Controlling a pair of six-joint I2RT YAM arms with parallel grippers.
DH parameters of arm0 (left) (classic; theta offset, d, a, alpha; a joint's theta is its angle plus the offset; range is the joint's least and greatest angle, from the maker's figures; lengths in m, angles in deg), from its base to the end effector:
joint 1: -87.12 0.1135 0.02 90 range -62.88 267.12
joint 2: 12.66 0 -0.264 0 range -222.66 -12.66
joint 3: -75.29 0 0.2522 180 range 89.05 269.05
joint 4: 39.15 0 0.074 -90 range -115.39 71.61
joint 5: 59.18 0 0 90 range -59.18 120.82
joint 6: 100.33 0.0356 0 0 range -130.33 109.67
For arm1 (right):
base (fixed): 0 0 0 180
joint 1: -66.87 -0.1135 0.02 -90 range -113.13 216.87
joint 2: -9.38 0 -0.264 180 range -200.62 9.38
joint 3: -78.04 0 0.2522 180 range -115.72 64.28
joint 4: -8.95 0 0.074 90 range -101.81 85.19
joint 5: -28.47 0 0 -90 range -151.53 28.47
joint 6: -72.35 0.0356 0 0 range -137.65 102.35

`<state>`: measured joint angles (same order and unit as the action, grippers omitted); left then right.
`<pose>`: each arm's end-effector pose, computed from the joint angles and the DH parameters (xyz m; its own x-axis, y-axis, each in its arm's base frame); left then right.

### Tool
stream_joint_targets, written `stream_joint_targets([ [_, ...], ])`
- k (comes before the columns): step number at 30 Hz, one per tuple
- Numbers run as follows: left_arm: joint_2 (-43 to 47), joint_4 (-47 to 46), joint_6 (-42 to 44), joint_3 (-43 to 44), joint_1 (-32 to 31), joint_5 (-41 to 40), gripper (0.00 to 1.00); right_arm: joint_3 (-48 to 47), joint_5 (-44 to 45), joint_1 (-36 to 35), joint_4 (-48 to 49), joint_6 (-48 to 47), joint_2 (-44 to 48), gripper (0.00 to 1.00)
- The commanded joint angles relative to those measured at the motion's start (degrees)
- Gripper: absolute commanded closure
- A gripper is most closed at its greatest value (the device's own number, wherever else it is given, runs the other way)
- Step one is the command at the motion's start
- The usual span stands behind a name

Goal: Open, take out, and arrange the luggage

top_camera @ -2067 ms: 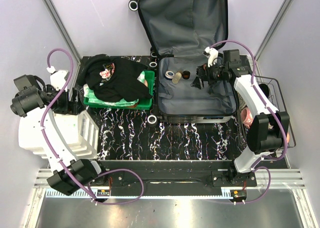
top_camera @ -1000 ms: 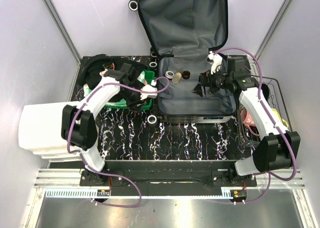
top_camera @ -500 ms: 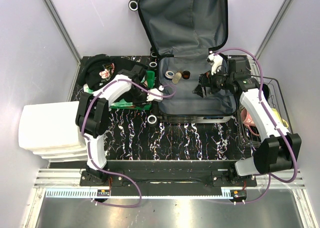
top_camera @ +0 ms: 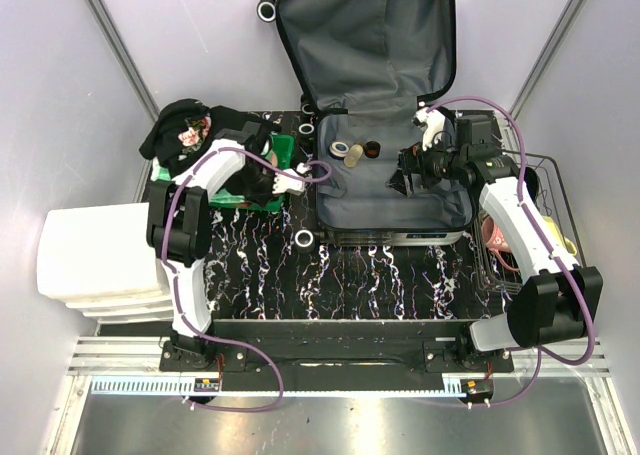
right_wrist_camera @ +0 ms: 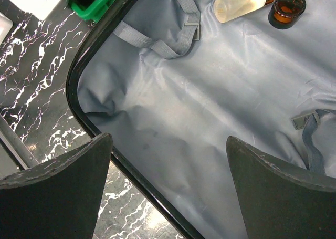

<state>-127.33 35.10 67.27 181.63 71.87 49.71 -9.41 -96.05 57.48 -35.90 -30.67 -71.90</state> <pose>0.3767 -0.1147 0.2101 0.0770 0.9368 -0.3413 0.9965 -0.0611 0.0572 0.3039 0.0707 0.3370 -0.4721 -0.2662 -0.8404 -0.6951 0.6987 0.1692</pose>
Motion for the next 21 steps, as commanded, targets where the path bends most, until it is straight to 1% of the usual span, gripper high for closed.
stream_joint_targets([
  [1,-4.93,2.26,0.27,10.33,5.13,-8.96,1.00,-0.58,0.07,-0.10,1.73,-0.87,0.59,0.00],
  [3,-5.82,2.79,1.05,13.14,6.54,-9.22,1.00,-0.32,0.07,0.16,1.82,-1.05,0.77,0.00],
  [7,-7.66,1.91,6.31,15.35,7.69,-11.68,1.00,0.21,0.16,0.42,1.91,-1.22,1.03,0.00],
  [9,-8.89,1.91,7.99,18.23,8.04,-12.21,1.00,0.30,-0.02,0.51,1.82,-1.22,0.94,0.00],
  [12,-11.62,1.39,11.77,22.38,8.21,-11.95,1.00,0.39,-0.19,0.42,1.82,-0.70,0.59,0.00],
  [17,-15.40,-0.46,15.47,28.61,8.04,-10.81,1.00,0.48,-0.19,0.60,1.74,-0.52,0.24,0.00],
  [21,-16.99,-3.70,20.82,28.89,8.13,-11.16,1.00,0.39,-0.02,0.60,1.65,0.01,-0.11,0.00],
])
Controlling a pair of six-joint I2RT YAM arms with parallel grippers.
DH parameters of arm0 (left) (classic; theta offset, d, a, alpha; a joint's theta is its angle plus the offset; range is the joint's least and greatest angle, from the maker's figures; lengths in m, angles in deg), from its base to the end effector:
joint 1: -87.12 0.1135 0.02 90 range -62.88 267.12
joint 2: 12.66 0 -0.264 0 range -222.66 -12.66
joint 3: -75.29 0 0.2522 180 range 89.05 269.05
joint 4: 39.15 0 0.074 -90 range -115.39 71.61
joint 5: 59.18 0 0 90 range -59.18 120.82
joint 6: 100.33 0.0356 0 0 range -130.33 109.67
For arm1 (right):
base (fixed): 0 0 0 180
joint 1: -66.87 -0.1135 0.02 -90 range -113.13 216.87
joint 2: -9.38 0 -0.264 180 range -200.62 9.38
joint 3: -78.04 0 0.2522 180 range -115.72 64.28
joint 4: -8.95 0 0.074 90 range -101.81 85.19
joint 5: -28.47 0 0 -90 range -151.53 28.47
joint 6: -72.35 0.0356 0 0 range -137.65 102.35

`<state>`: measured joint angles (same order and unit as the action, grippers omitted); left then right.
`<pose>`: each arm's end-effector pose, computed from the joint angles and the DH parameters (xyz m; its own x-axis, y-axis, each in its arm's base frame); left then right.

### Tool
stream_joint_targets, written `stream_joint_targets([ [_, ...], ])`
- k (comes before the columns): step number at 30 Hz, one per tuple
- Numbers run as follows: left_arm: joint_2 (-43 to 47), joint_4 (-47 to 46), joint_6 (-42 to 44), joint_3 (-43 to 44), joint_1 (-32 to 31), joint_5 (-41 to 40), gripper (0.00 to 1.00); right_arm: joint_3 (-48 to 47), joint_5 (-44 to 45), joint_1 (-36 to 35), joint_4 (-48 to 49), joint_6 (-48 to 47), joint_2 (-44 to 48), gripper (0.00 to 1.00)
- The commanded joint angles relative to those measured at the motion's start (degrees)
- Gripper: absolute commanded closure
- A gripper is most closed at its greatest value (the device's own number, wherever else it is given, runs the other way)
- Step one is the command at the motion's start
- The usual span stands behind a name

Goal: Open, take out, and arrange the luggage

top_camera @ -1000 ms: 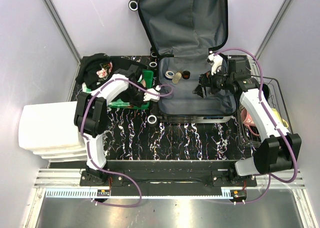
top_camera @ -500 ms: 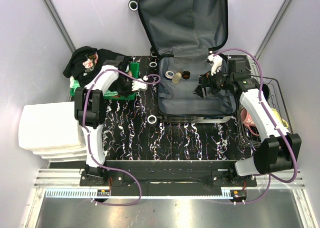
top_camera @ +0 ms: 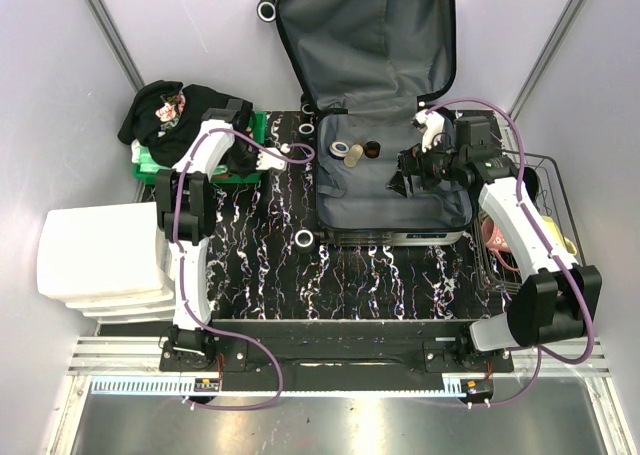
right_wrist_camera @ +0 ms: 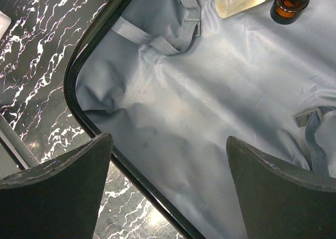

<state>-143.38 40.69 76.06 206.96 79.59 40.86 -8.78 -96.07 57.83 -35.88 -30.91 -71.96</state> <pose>0.4606 -0.0671 0.2108 0.1008 0.9780 -0.1829 0.9811 -0.0671 0.1815 0.3042 0.0688 0.3331 -0.4805 -0.2678 -0.8351 -0.6911 0.7019 0.1725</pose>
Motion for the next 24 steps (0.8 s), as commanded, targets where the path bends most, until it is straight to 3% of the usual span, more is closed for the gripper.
stream_joint_targets([
  [1,-1.21,-9.83,13.09,3.47,0.50,-2.05,1.00,-0.24,0.09,0.25,1.63,0.51,-0.05,0.00],
  [9,-2.87,-21.51,21.54,1.88,0.94,-2.92,0.98,-0.68,0.27,0.25,0.40,0.60,-0.57,0.00],
  [10,-3.23,-22.22,21.02,2.67,0.76,-3.27,0.84,-0.77,0.27,0.25,0.22,0.51,-0.57,0.00],
  [13,-3.50,-23.02,16.90,6.71,0.85,-1.79,0.56,-0.95,0.27,0.25,-0.04,0.07,-0.49,0.00],
  [14,-2.88,-23.37,15.58,7.68,0.85,-1.35,0.42,-0.95,0.35,0.25,-0.04,-0.01,-0.40,0.00],
  [17,2.03,-26.87,10.92,4.37,0.41,-0.55,0.24,-1.03,-0.08,0.25,0.04,-0.45,-0.22,0.00],
  [19,7.12,-26.97,8.37,1.12,0.06,0.67,0.20,-1.04,-0.35,0.25,0.31,-0.72,-0.40,0.00],
  [21,12.73,-26.89,5.48,-1.35,-0.90,1.81,0.05,-0.95,-0.96,0.25,0.57,-0.80,-0.57,0.00],
  [24,20.55,-26.89,-0.14,-6.19,-2.84,2.43,0.01,-0.86,-2.10,0.25,1.19,-1.07,-0.92,0.00],
])
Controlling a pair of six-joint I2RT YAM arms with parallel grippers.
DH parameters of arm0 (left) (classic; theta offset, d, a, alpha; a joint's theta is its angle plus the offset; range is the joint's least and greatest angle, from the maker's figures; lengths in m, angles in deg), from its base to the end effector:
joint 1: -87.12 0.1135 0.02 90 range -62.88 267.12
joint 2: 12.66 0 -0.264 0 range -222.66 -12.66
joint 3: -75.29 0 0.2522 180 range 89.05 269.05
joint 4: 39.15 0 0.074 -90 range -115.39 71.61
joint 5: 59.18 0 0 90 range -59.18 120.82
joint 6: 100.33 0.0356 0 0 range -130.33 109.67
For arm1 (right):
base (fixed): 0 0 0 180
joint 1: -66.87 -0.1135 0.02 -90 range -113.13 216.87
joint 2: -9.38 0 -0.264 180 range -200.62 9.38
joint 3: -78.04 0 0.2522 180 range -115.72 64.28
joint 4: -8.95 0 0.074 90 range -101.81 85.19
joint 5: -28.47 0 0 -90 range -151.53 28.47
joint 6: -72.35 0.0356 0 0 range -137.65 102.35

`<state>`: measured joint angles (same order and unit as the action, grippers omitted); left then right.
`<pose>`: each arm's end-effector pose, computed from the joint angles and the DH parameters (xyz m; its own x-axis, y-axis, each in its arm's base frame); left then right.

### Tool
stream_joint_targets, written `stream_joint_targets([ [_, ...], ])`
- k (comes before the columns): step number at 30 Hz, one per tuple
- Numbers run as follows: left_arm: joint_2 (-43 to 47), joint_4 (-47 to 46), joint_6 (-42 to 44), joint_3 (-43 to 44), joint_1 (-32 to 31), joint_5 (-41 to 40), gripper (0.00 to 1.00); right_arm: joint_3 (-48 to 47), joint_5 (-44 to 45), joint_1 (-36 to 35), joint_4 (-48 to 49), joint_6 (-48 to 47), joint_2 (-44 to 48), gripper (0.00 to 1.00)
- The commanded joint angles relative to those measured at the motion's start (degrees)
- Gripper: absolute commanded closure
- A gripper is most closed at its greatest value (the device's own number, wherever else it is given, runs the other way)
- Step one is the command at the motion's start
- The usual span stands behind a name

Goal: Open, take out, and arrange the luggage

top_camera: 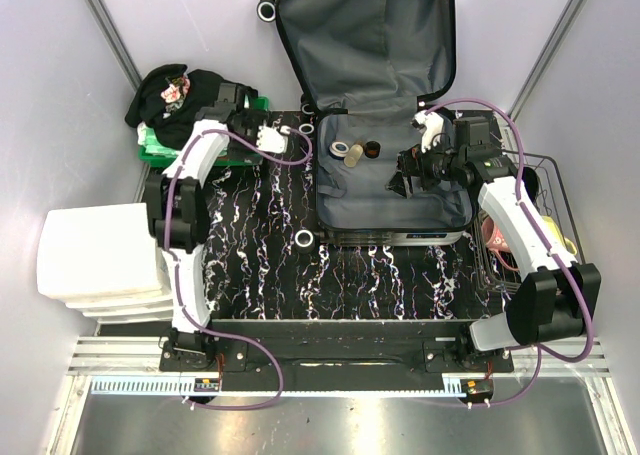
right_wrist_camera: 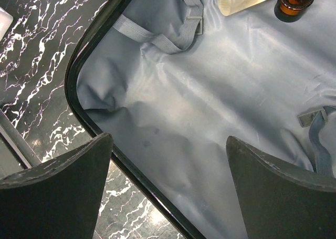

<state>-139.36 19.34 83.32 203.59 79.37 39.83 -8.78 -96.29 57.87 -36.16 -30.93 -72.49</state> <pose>0.4843 -0.0715 0.2408 0.2703 0.9580 -0.0961 0.8144 -0.1743 0.5535 0.3058 0.0690 0.3300 -0.4916 -0.2689 -0.8283 -0.6903 0.7002 0.1823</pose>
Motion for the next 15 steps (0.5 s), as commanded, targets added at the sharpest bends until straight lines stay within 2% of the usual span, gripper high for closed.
stream_joint_targets([
  [1,18.39,-5.53,-9.43,-3.70,-3.14,3.73,0.01,-0.95,-2.15,0.21,1.73,-1.22,-0.49,0.00],
  [5,27.10,-4.92,-23.38,-5.56,-4.99,4.78,0.01,-1.39,-3.38,0.21,2.52,-2.28,-1.10,0.00],
  [6,30.07,-4.65,-33.08,-5.12,-5.00,4.78,0.01,-1.47,-3.64,0.21,2.79,-2.89,-1.36,0.00],
  [8,32.38,-2.82,-43.59,-1.89,-4.04,3.29,0.01,-1.91,-5.13,0.21,2.88,-3.51,-1.54,0.00],
  [9,34.13,1.02,-52.95,-0.39,-3.42,2.77,0.01,-2.00,-5.49,0.21,3.14,-3.86,-1.63,0.00],
  [11,35.54,9.88,-60.65,4.60,-0.88,2.58,0.01,-1.74,-6.28,0.21,4.36,-3.60,-1.46,0.00],
  [13,38.70,14.40,-70.76,6.39,1.67,4.07,0.01,-1.39,-6.63,0.21,5.59,-3.25,-1.19,0.00],
  [14,40.11,18.86,-73.84,6.22,5.86,6.25,0.01,-1.30,-7.07,0.29,6.04,-3.07,-1.19,0.00],
  [15,43.51,20.82,-77.79,5.70,7.64,12.72,0.01,-1.21,-7.51,0.21,6.39,-2.98,-1.19,0.00],
])
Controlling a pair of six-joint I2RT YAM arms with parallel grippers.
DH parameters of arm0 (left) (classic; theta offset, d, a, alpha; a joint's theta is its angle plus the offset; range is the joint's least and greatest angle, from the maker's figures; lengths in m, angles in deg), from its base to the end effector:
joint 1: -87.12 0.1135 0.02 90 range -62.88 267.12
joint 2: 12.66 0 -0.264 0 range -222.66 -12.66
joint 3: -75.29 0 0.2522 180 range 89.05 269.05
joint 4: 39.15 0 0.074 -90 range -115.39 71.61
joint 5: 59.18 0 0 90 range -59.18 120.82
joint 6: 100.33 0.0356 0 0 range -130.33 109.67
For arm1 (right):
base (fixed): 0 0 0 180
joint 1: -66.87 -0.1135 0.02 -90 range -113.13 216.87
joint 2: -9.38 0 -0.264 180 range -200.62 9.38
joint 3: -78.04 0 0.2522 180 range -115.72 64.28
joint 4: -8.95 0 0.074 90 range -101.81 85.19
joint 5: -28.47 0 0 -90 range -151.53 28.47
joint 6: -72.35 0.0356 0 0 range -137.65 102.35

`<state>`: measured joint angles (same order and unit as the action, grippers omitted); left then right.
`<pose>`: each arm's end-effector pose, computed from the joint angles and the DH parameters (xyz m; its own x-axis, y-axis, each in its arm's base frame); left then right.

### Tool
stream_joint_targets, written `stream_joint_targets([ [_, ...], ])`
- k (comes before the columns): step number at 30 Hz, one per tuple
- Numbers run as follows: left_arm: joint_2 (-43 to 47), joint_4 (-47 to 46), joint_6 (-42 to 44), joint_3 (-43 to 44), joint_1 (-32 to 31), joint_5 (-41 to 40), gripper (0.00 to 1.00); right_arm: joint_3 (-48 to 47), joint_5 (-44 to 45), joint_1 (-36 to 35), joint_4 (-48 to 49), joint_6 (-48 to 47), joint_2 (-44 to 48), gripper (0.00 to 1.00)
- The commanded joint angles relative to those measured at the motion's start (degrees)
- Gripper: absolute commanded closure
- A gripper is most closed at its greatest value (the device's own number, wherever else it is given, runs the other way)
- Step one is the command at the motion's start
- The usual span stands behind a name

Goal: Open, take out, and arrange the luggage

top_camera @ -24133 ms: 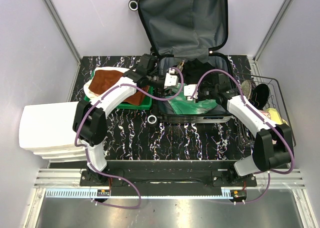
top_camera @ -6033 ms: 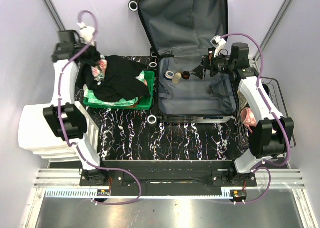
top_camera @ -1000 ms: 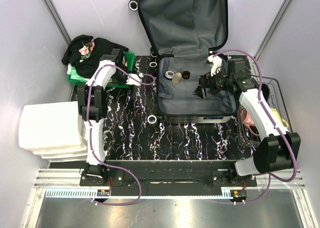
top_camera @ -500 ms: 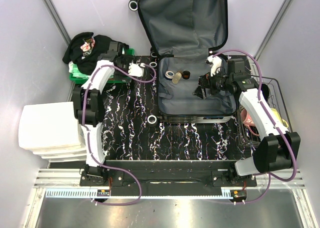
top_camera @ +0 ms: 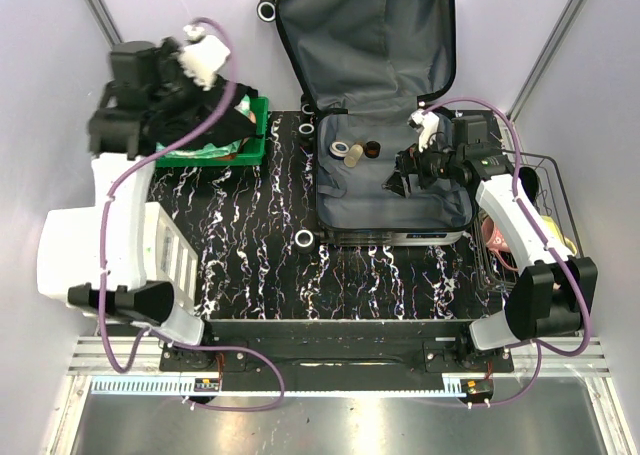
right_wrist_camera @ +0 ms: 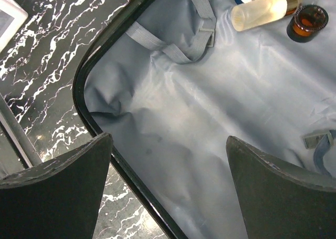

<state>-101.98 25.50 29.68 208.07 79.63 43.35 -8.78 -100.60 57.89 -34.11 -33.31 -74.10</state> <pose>0.2977 -0.0469 0.5116 -0.0637 0.6414 -0.7646 0.4815 0.6908 0.5394 0.3125 0.0721 0.3255 -0.4458 -0.2826 -0.8493 -0.7481 0.6386 0.1802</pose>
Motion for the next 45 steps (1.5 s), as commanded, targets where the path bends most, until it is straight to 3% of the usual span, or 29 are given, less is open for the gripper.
stream_joint_targets([
  [1,8.17,16.15,-25.06,-1.22,10.79,11.44,0.01,-1.12,-3.64,0.27,5.03,-0.43,0.34,0.00],
  [5,20.73,22.47,-25.77,-9.32,19.07,9.89,0.02,-0.95,-6.27,0.10,7.15,2.03,-0.97,0.00],
  [11,30.33,31.27,-20.77,-19.52,31.55,6.99,0.13,-2.26,-9.35,0.18,6.27,3.88,-3.17,0.00],
  [17,29.56,34.27,-21.29,-23.92,37.88,-4.62,0.19,-4.99,-9.54,0.18,4.17,4.50,-5.55,0.00],
  [20,27.37,34.88,-17.71,-22.96,45.00,-3.23,0.21,-6.57,-9.80,0.18,2.67,3.71,-6.43,0.00],
  [25,22.88,37.43,-6.80,-21.03,57.21,5.56,0.24,-10.52,-9.45,0.10,-1.54,1.43,-7.92,0.00],
  [34,18.39,37.61,0.68,-27.87,59.78,6.97,0.39,-13.08,-8.48,0.27,-4.19,-0.34,-9.07,0.00],
  [39,16.99,37.00,0.60,-32.61,59.78,8.03,0.41,-13.86,-7.87,0.10,-4.45,-0.16,-9.86,0.00],
  [45,18.13,33.74,-0.19,-36.49,59.78,10.29,0.62,-14.39,-8.04,0.10,-4.36,0.45,-10.82,0.00],
])
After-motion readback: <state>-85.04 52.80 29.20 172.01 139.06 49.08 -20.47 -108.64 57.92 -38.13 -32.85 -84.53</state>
